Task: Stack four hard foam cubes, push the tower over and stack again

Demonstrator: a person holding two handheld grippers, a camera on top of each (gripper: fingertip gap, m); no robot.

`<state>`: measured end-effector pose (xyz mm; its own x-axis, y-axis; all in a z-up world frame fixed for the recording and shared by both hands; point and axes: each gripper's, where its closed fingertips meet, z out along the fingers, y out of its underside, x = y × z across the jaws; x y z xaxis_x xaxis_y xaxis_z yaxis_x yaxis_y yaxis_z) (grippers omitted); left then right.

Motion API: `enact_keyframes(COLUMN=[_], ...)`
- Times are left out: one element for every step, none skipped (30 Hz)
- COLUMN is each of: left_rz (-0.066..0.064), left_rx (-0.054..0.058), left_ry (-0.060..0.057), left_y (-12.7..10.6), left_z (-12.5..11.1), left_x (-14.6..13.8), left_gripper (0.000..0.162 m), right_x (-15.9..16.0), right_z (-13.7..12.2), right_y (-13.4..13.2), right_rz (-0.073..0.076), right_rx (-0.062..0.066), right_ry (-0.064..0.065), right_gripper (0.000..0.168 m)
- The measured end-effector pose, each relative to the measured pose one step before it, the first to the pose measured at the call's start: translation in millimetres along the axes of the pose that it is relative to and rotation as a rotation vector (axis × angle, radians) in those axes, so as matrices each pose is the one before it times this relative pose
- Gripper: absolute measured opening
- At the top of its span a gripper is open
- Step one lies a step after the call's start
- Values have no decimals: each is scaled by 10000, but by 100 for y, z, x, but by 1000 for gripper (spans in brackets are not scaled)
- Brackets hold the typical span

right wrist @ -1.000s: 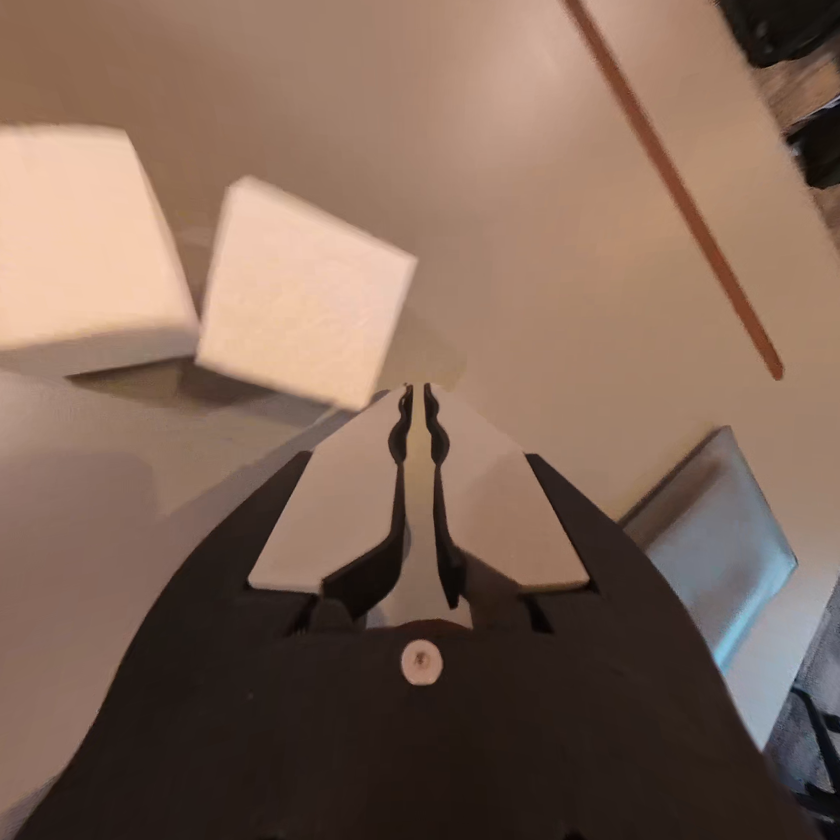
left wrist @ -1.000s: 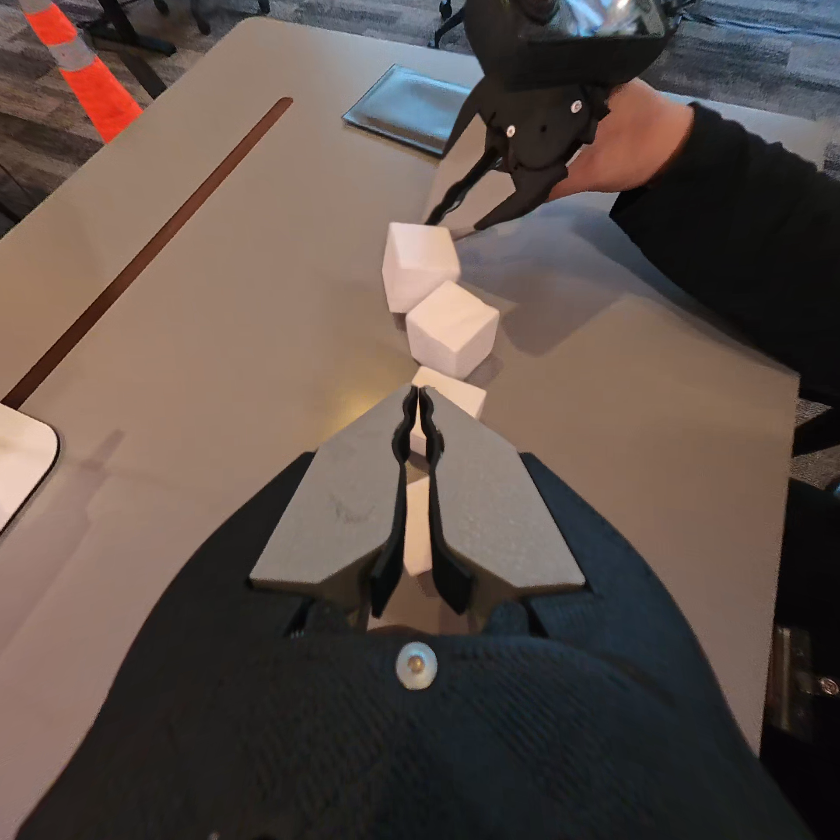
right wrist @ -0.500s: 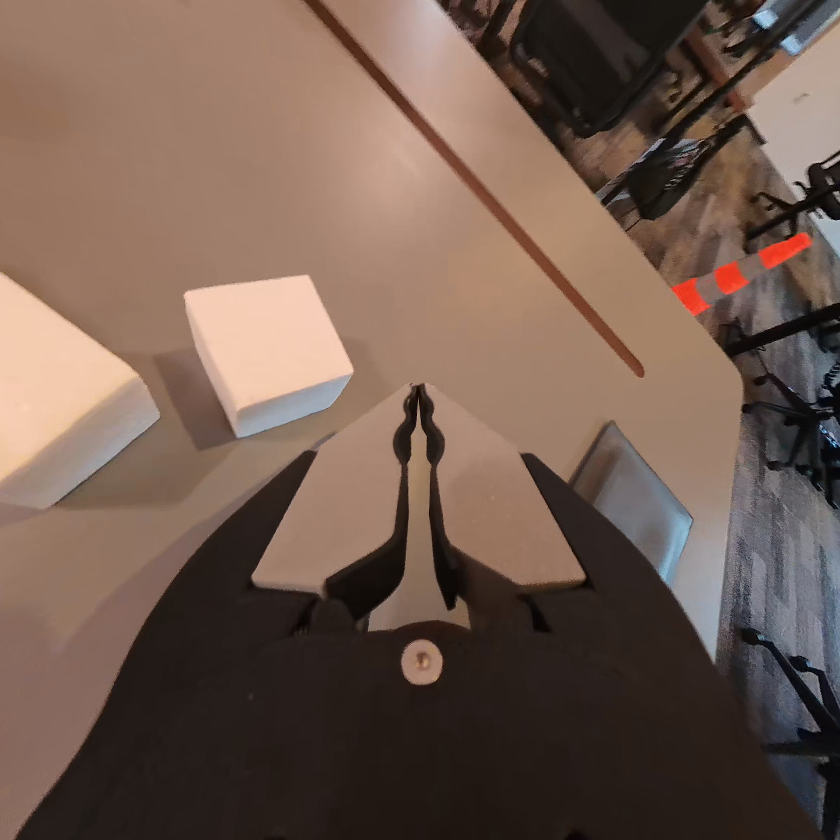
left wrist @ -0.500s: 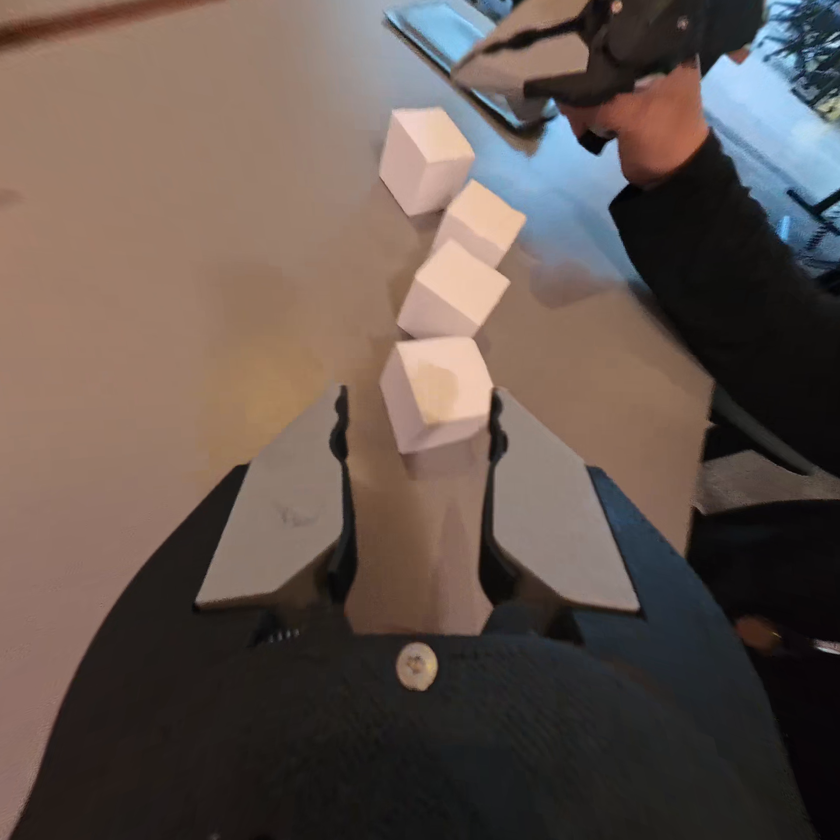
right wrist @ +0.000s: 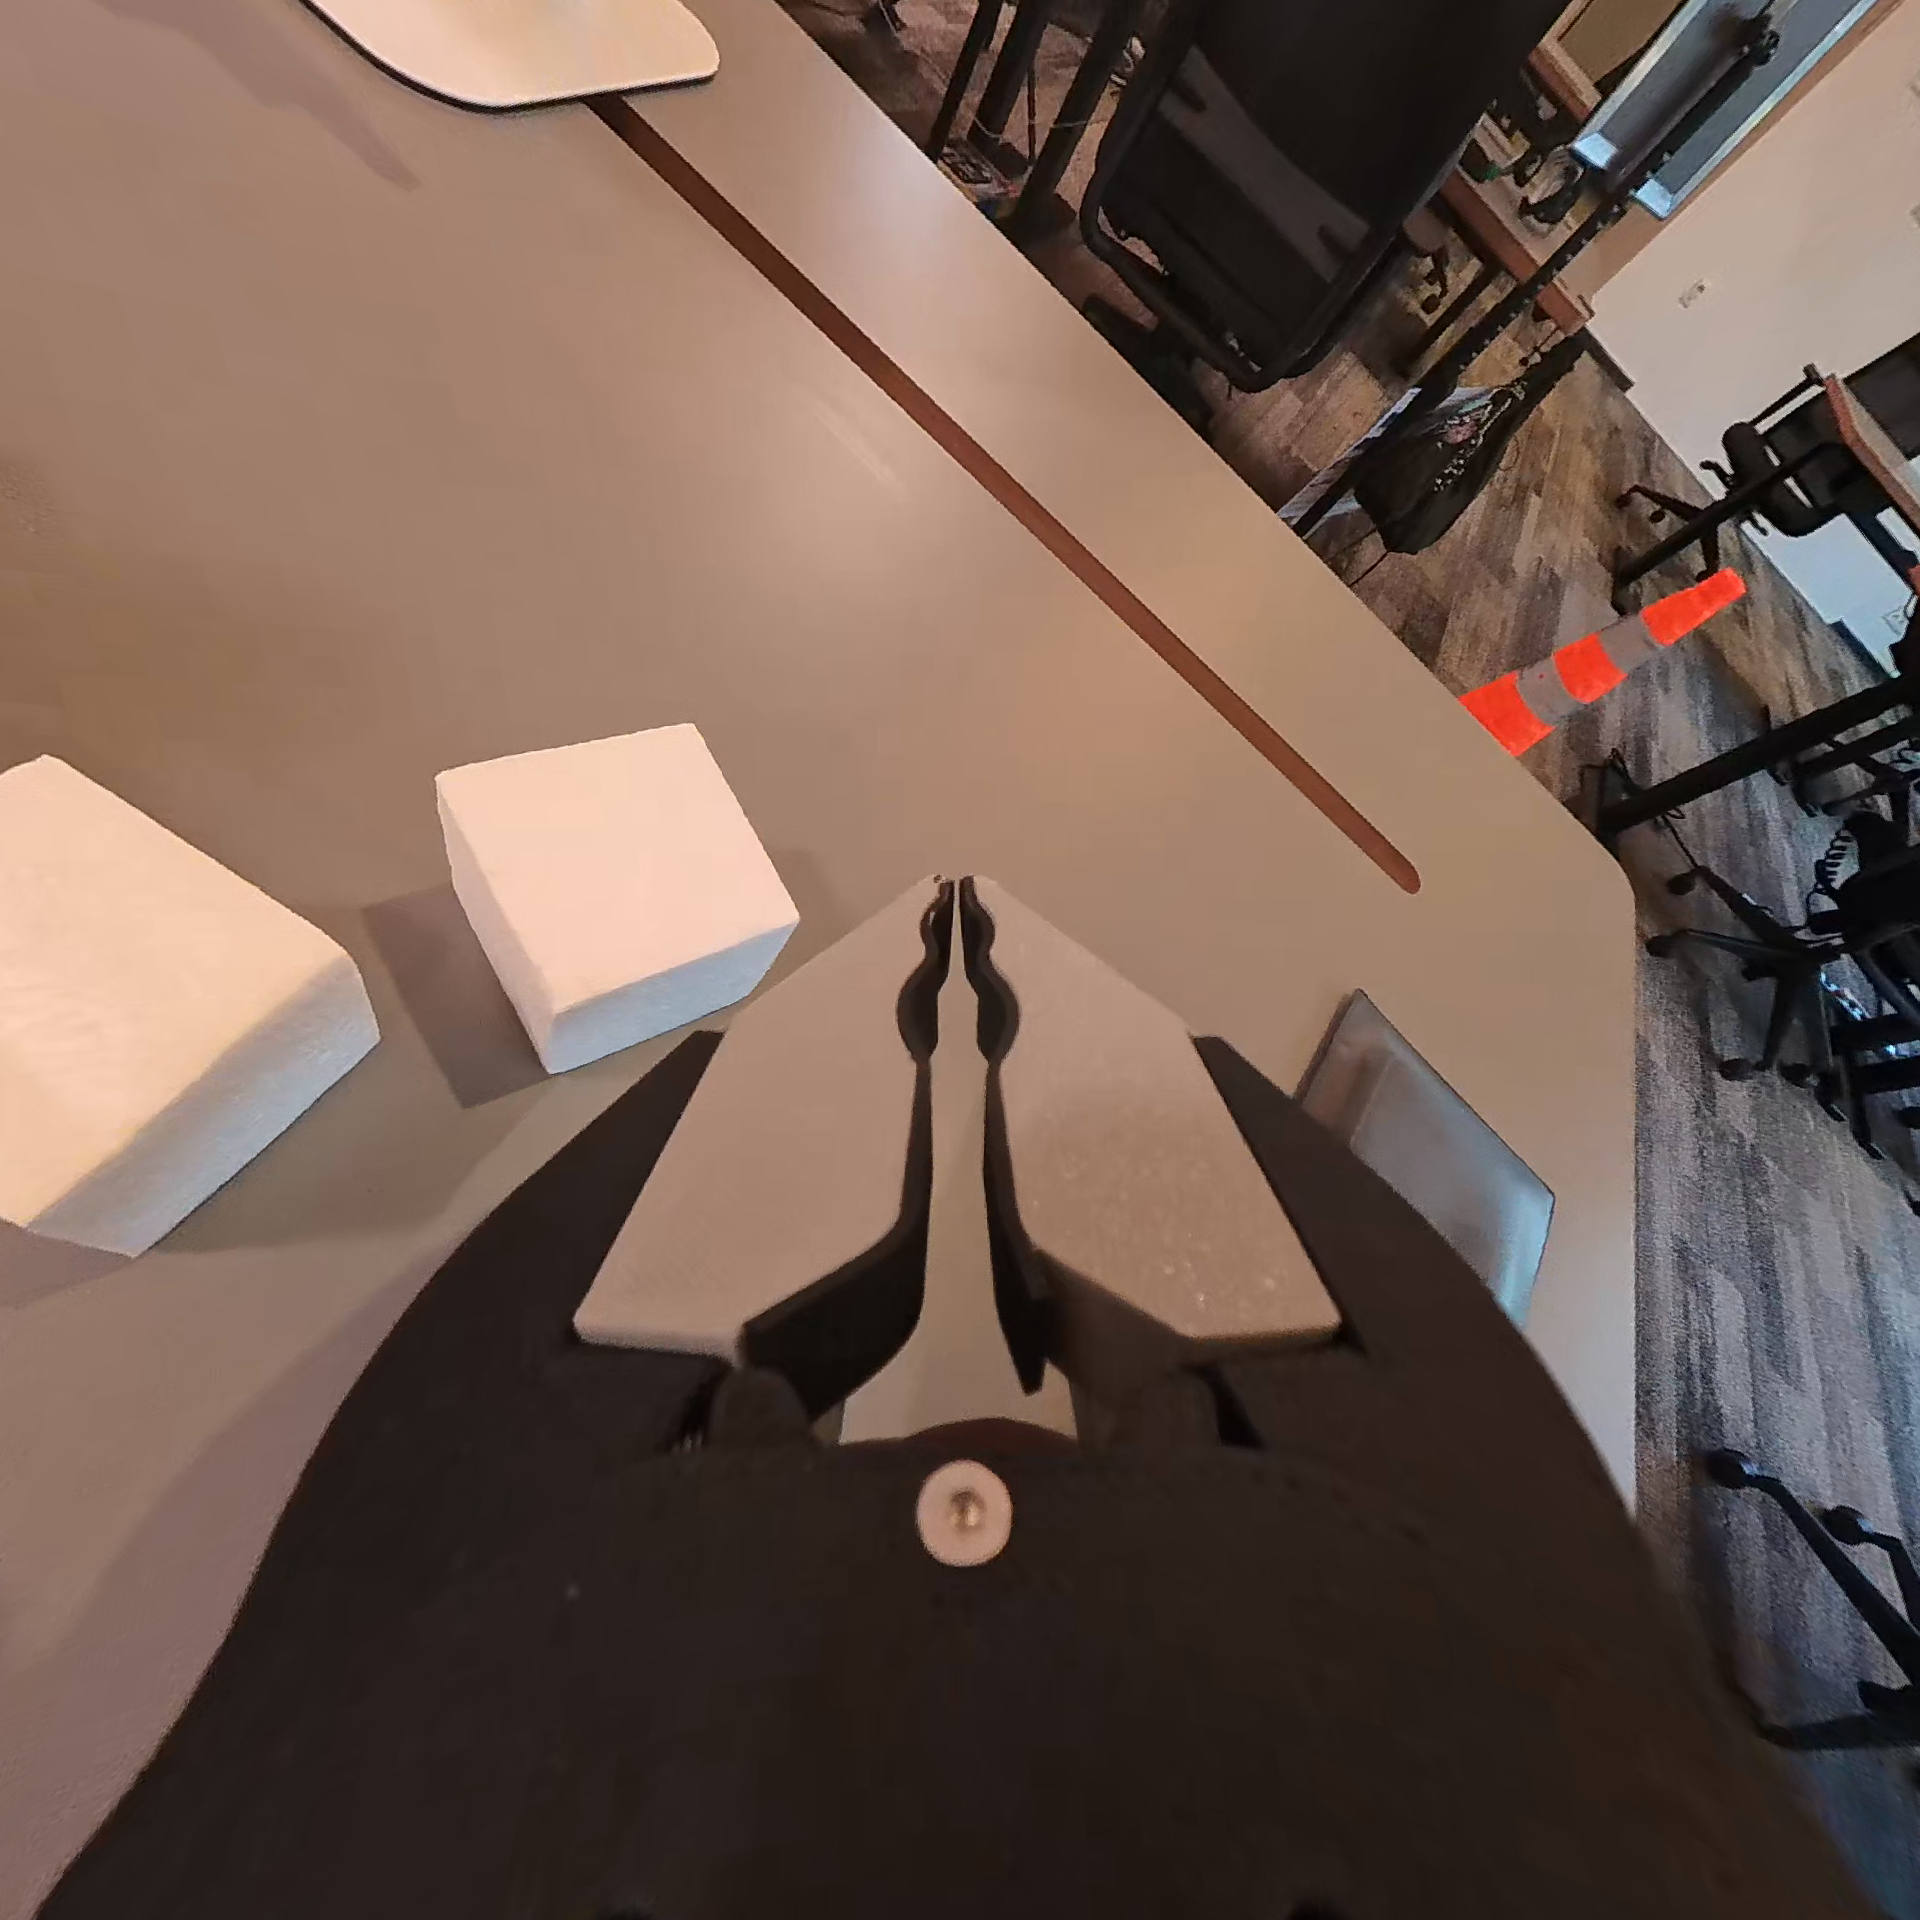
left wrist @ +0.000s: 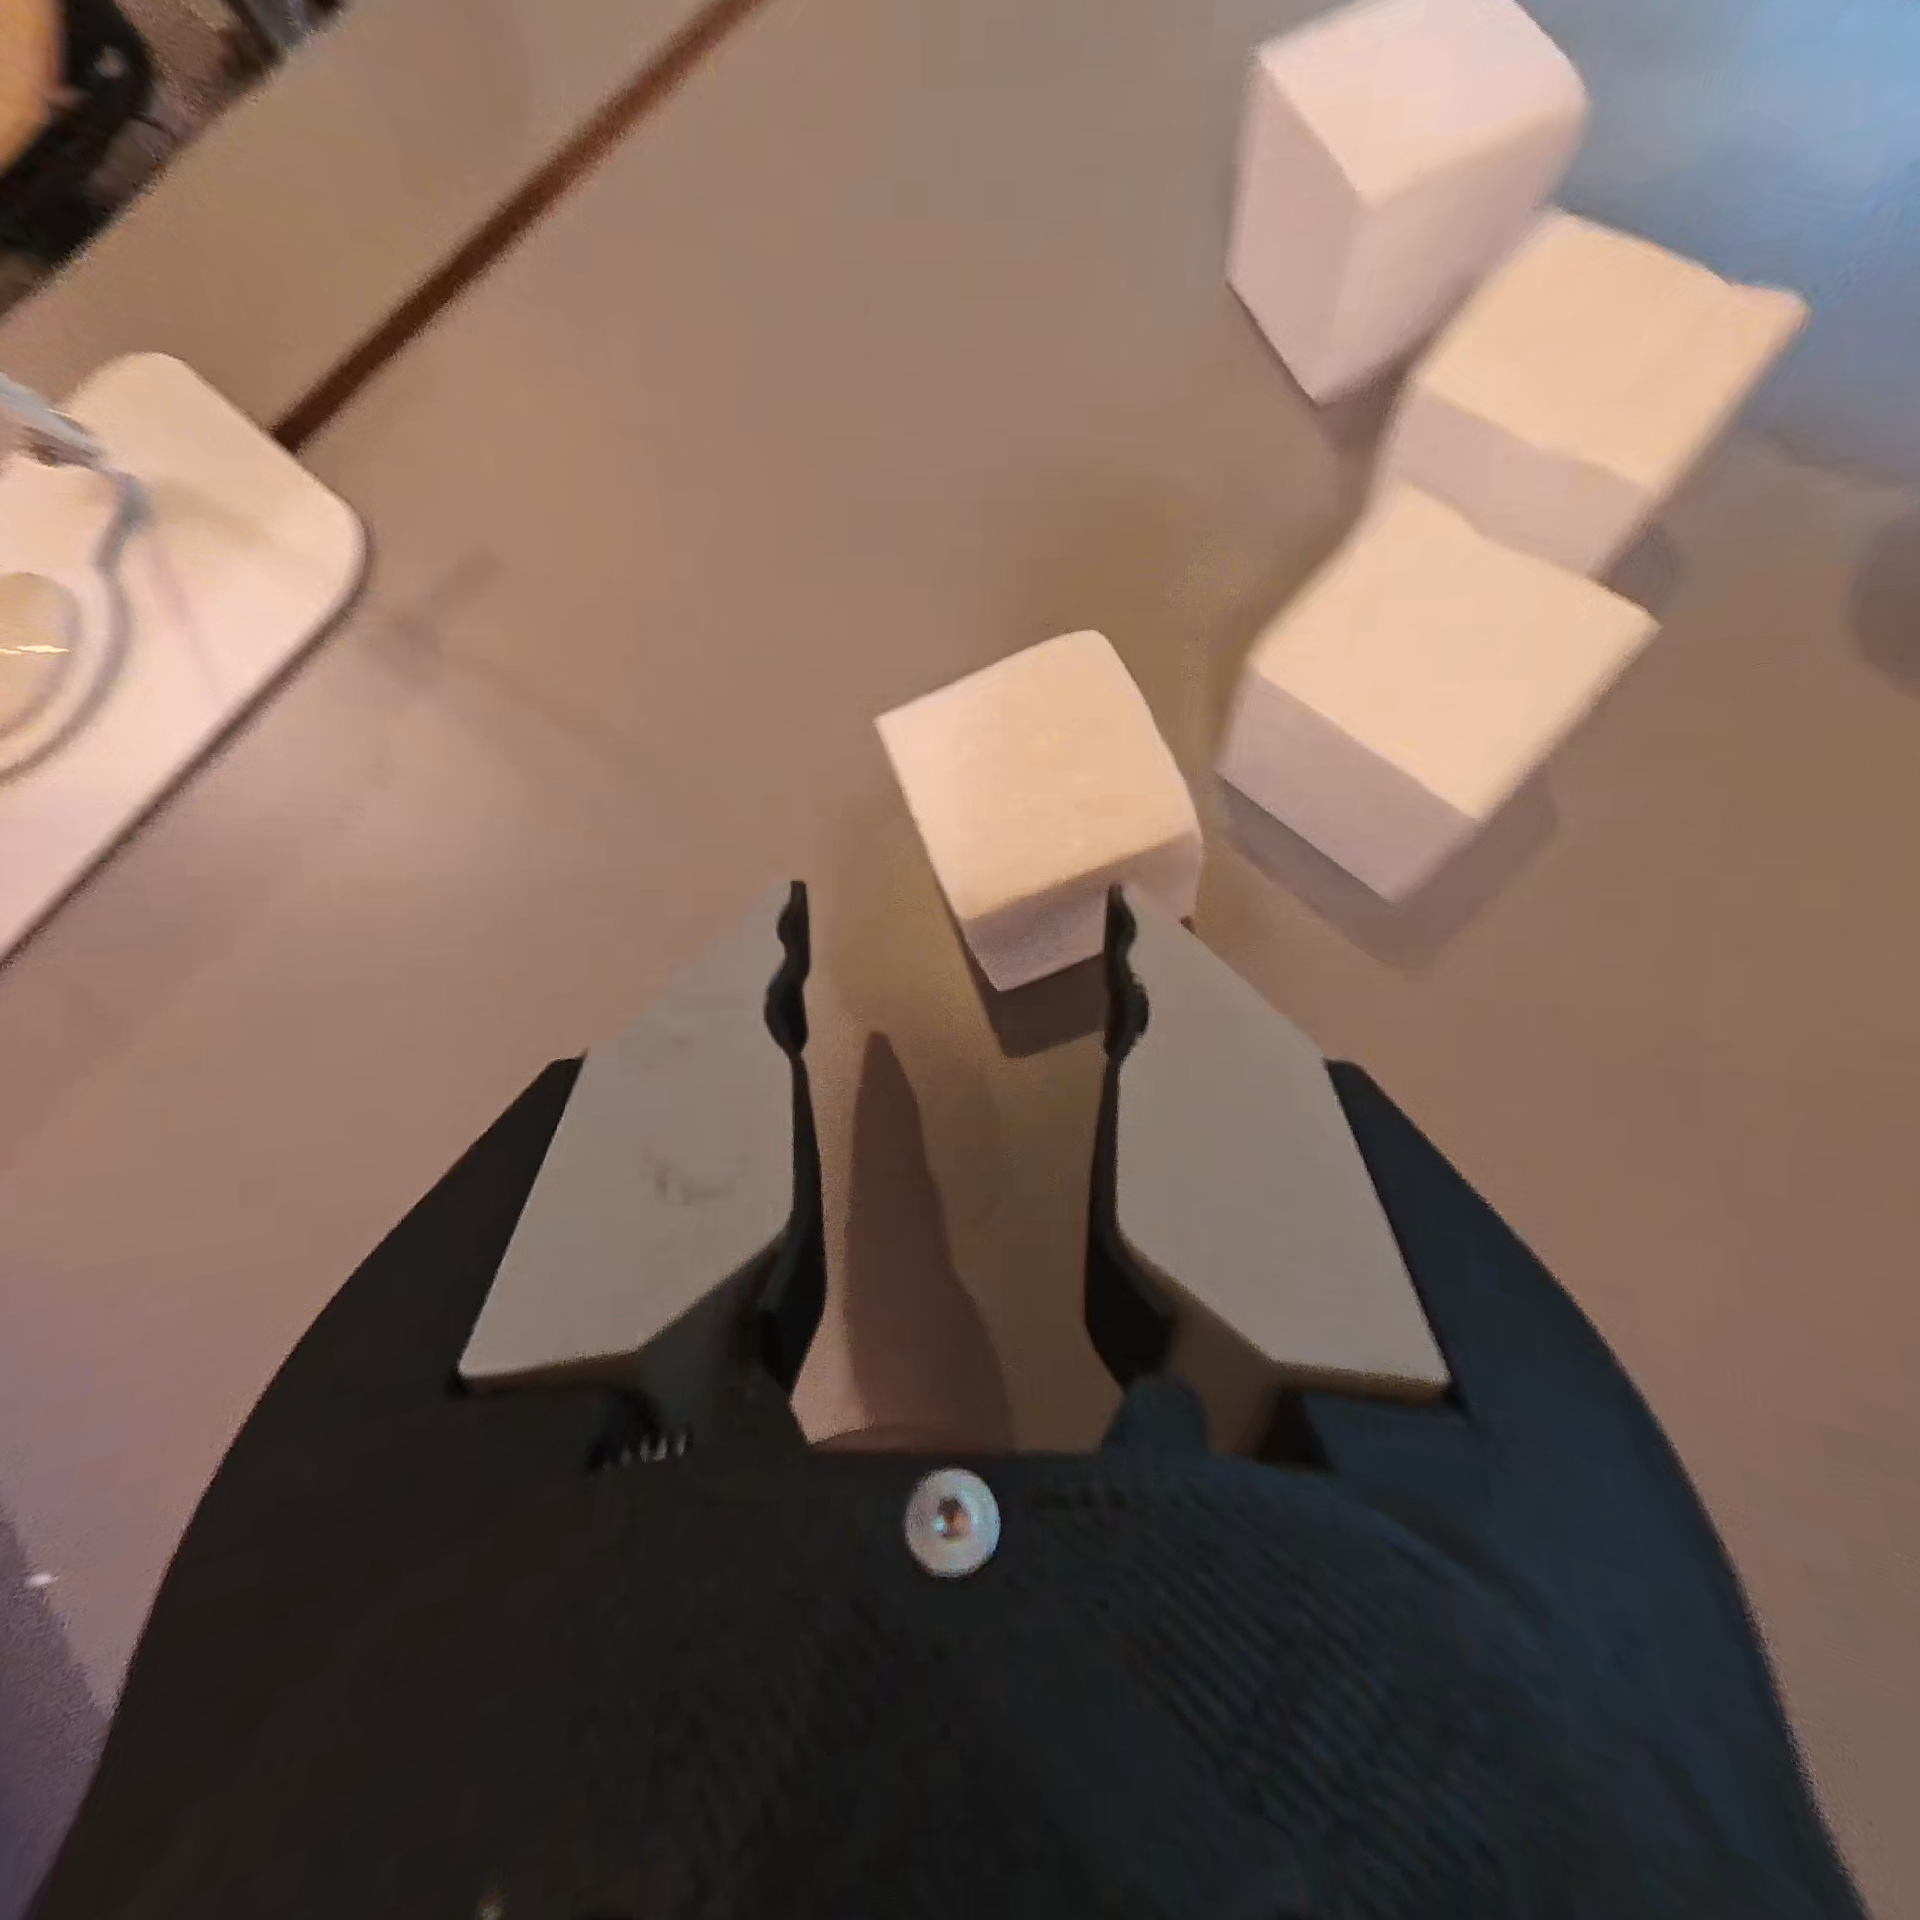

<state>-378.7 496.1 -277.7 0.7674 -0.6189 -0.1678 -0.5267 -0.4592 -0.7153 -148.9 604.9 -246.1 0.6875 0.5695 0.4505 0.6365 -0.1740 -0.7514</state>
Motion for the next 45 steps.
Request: enact_keyframes(left_rz=[-197, -258, -297, -247, -77, 155, 348, 474, 542, 508, 316, 77, -12, 85, 240, 280, 169, 20, -41, -37, -34, -42, -12, 40, 63, 65, 11, -4, 25, 44, 13, -48, -121, -201, -278, -329, -314, -252, -177, -109, -82, -66, -28, -1, 46], left_rx=[170, 183, 251, 368, 467, 422, 199, -40, -170, -254, -341, -434, -381, -251, -173, -165, -197, -213, -169, -140, -179, -212, -194, -163, -105, -48, -75, -84, -48, -85, -150, -131, -26, 130, 266, 320, 348, 339, 228, 90, -62, -202, -244, -250, 10], left_ry=[-219, -64, 163, 405, 606, 753, 780, 575, 287, 234, 468, 710, 658, 269, -196, -400, -331, -198, -85, 47, 204, 211, 87, 26, -59, -80, 19, 60, 57, 107, 129, 57, -33, -70, 1, 158, 200, 118, 39, 29, 163, 209, 92, 26, -3], left_y=[-805, -799, -856, -954, -995, -824, -420, -38, 163, 295, 392, 480, 313, 87, -36, -35, 66, 129, 130, 184, 354, 509, 562, 588, 477, 357, 408, 522, 620, 835, 1044, 1100, 981, 746, 533, 383, 225, 140, 194, 340, 579, 761, 772, 746, 243], left_z=[67, 21, -96, -249, -337, -287, -89, 162, 317, 441, 549, 597, 603, 570, 479, 422, 420, 431, 441, 410, 400, 398, 340, 239, 50, -204, -340, -399, -398, -396, -375, -379, -444, -518, -586, -641, -701, -723, -694, -602, -427, -211, -21, 124, 58], left_x=[-1191, -836, -270, 413, 1037, 1521, 1722, 1484, 1030, 855, 1035, 1197, 975, 322, -390, -750, -708, -558, -352, -79, 253, 341, 216, 170, 95, 68, 196, 222, 194, 205, 151, -58, -294, -472, -467, -286, -216, -265, -306, -232, 3, 119, -17, -79, -58], left_gripper=[56, 60, 67, 75, 77, 74, 69, 67, 70, 75, 81, 81, 80, 80, 81, 84, 86, 86, 86, 78, 65, 58, 57, 57, 57, 57, 57, 57, 57, 57, 56, 56, 56, 56, 56, 56, 56, 56, 56, 56, 56, 56, 56, 57, 56], right_x=[-175, -251, -236, -227, -117, -22, -8, -25, -45, -61, -122, -154, -150, -163, -200, -121, -60, -70, -58, 9, 20, 9, -18, -93, -133, -139, -168, -202, -285, -380, -443, -498, -525, -482, -343, -267, -277, -255, -227, -252, -314, -347, -389, -409, -332], right_z=[7, -35, -67, -100, -105, -119, -110, -75, -56, -44, -21, 23, 23, 16, 10, -13, 10, 36, 42, 32, 15, -11, -51, -75, -90, -122, -127, -139, -139, -114, -85, -50, -2, 65, 113, 149, 186, 217, 236, 242, 264, 263, 278, 265, 229], right_y=[-127, -236, -284, -261, -234, -205, -179, -166, -155, -154, -127, -50, -55, -90, -152, -135, -89, -17, 26, 33, 42, -1, -79, -181, -240, -274, -307, -370, -420, -431, -417, -395, -373, -274, -141, -23, 57, 114, 171, 195, 215, 176, 152, 123, 101], right_rz=[39, 52, 66, 86, 110, 123, 126, 120, 84, 17, -45, -75, -110, -160, -173, -135, -70, -6, 26, 24, 23, 47, 74, 85, 98, 101, 96, 100, 116, 140, 145, 135, 118, 103, 76, 32, -13, -47, -77, -108, -124, -126, -119, -124, -138], right_rx=[43, 100, 125, 106, 84, 70, 64, 60, 53, 54, 36, -12, -24, 2, 37, 44, 28, 5, -9, -3, 4, 18, 65, 115, 132, 138, 157, 193, 231, 235, 227, 220, 205, 148, 73, 10, -41, -70, -97, -121, -129, -112, -94, -90, -81], right_ry=[-89, -136, -126, -141, -86, -41, -31, -36, -35, -12, -20, -26, 4, 4, -10, 24, 35, -11, -32, -12, -14, -40, -61, -109, -136, -131, -133, -147, -195, -249, -291, -305, -311, -261, -159, -96, -89, -66, -36, -41, -72, -89, -110, -121, -71], right_gripper=[0, 0, 0, 0, 0, 0, 0, 0, 1, 1, 1, 1, 1, 1, 1, 0, 0, 0, 0, 0, 0, 0, 0, 0, 0, 0, 0, 0, 0, 0, 0, 0, 0, 0, 0, 0, 0, 0, 0, 0, 0, 0, 0, 0, 0])
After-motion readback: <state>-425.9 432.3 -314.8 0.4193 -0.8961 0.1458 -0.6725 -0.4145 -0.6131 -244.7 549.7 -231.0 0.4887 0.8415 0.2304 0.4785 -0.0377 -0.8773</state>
